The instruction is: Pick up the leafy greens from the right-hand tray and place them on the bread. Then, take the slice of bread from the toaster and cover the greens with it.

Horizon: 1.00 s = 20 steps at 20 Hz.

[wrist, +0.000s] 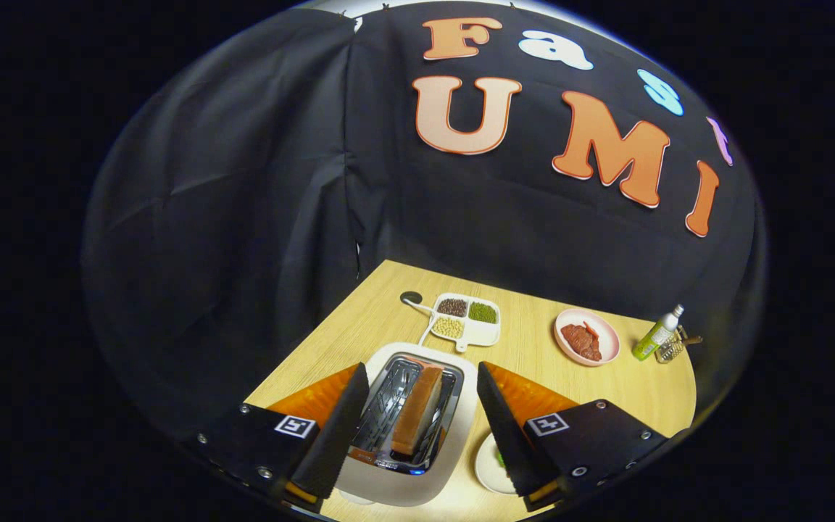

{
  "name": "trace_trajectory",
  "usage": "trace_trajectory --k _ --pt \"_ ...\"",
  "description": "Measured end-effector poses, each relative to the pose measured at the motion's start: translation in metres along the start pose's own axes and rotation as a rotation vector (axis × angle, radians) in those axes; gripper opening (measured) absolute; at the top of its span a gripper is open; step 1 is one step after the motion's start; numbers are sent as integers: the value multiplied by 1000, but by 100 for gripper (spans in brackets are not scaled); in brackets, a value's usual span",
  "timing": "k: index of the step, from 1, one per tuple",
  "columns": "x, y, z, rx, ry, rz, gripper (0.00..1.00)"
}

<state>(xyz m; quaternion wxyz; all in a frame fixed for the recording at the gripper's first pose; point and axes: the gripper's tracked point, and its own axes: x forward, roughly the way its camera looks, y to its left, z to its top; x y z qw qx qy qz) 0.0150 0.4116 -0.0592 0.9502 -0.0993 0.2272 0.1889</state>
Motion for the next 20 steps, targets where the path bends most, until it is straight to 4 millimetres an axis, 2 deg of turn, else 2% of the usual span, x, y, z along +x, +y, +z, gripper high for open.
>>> trace_trajectory --k 2,7,9,13,15,20 --pt "6 0 -5 11 16 1 80" --pt "15 0 -23 38 77 -18 37" --pt "15 -3 -21 49 70 -39 20" --pt "14 -7 -19 47 61 -53 6" --pt "12 -4 -19 51 61 -39 5" --pt "-1 -11 -3 53 21 -32 5"
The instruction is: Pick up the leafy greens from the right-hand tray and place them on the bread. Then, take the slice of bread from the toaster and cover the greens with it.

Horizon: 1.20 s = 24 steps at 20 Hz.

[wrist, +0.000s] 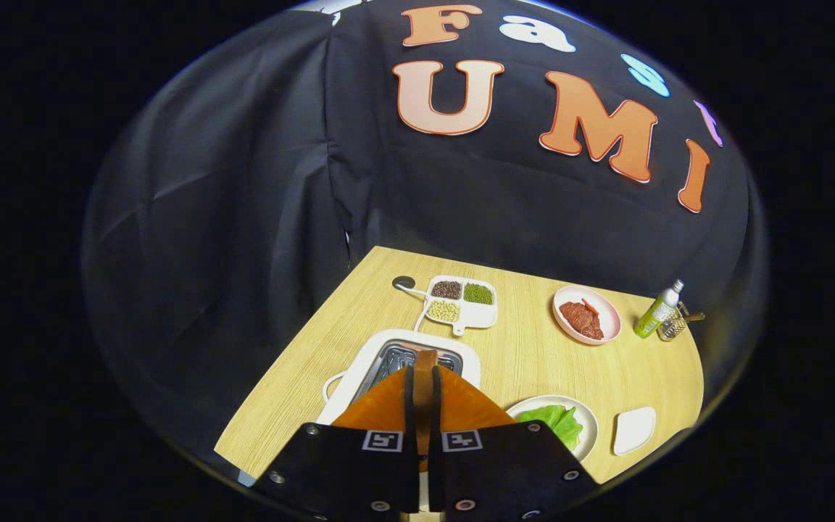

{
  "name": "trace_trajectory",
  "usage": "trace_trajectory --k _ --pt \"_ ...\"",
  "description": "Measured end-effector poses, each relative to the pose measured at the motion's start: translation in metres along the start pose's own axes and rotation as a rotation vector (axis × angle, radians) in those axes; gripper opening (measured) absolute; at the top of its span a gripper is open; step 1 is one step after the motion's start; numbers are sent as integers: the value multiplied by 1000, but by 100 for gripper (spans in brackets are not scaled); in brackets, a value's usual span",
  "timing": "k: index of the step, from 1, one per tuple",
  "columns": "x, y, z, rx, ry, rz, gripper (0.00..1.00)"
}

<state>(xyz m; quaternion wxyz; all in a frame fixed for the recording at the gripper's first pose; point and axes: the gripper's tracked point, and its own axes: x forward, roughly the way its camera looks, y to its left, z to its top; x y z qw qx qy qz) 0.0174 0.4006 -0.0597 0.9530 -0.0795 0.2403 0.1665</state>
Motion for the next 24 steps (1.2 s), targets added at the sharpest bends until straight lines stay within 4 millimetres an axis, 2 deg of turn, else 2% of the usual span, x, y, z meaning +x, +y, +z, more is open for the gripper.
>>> trace_trajectory --k 6,12,17,24 --pt "-29 -13 30 47 -57 22 5" --pt "-56 -51 54 78 -117 5 5" --pt "-59 -74 37 54 -123 -12 5" --pt "-42 -96 -19 96 -58 28 5"
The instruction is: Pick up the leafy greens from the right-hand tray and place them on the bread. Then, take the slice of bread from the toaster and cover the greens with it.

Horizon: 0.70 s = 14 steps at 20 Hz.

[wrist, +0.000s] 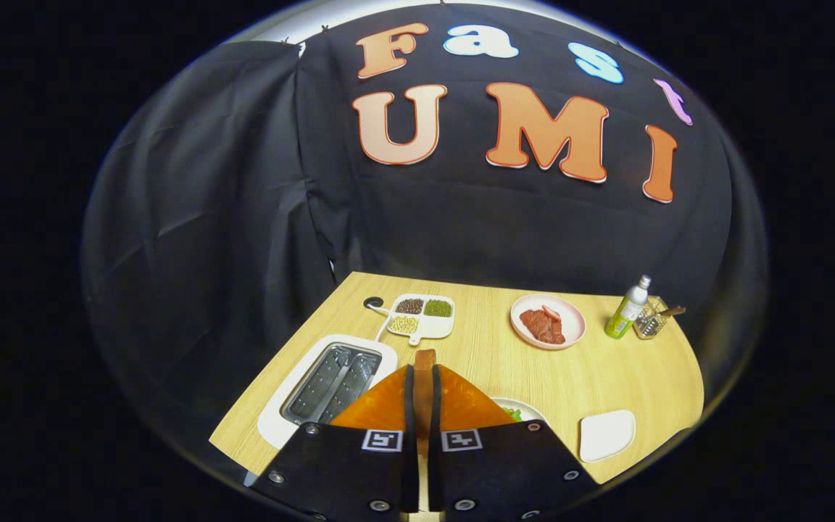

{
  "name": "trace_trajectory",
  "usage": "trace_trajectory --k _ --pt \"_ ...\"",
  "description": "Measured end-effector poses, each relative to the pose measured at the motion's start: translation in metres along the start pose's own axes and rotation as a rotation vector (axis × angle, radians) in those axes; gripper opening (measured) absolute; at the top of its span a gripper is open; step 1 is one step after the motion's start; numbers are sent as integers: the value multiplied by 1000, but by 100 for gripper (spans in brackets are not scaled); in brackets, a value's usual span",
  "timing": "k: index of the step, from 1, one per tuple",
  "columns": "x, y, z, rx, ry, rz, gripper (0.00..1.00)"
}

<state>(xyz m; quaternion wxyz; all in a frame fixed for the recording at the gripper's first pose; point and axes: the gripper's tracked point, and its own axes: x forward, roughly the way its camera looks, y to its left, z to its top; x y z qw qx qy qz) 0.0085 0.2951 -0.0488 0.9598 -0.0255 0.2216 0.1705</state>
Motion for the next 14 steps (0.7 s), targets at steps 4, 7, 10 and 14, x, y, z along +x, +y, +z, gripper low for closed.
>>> trace_trajectory --k 4,7,10,14 --pt "12 -13 -31 8 19 23 5" --pt "25 -19 -58 56 54 55 5" --pt "37 -33 -78 62 80 54 5" --pt "47 -54 -87 73 77 52 5"
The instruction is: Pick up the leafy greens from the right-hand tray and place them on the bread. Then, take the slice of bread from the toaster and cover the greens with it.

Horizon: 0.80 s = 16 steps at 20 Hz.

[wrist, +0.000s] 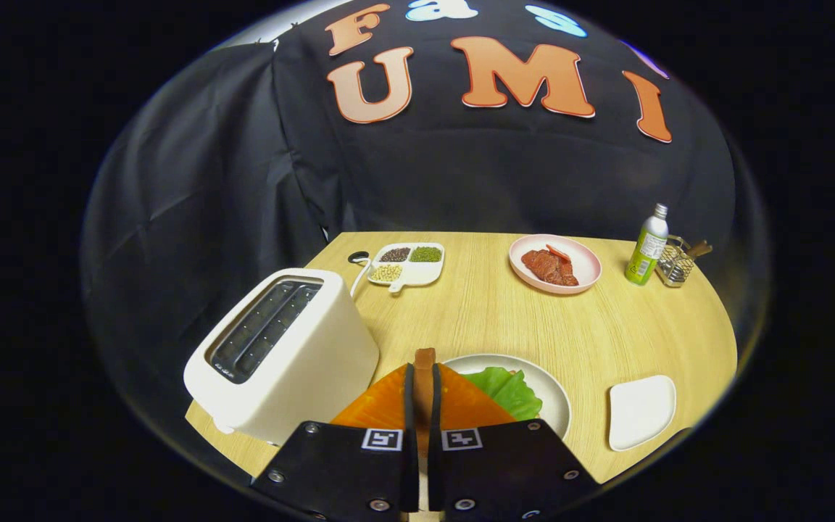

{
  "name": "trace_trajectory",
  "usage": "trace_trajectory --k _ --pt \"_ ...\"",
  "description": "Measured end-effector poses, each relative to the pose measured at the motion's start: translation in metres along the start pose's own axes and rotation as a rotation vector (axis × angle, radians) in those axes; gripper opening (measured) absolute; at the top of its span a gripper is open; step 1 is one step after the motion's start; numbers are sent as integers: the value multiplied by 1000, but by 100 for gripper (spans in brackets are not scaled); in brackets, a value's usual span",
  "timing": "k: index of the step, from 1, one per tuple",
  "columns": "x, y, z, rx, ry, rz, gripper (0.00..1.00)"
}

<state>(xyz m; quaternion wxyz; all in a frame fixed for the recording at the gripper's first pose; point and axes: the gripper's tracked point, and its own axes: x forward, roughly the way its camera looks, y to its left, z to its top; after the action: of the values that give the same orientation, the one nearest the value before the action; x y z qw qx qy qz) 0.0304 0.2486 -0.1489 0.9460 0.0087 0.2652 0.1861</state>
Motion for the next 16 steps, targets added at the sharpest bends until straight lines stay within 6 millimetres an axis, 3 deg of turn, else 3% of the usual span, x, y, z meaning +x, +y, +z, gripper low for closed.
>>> trace_trajectory --k 9,13,16 --pt "10 -56 -9 36 15 -24 5" --pt "14 -72 -18 64 37 -12 6" --pt "18 -84 -24 79 58 -20 13"
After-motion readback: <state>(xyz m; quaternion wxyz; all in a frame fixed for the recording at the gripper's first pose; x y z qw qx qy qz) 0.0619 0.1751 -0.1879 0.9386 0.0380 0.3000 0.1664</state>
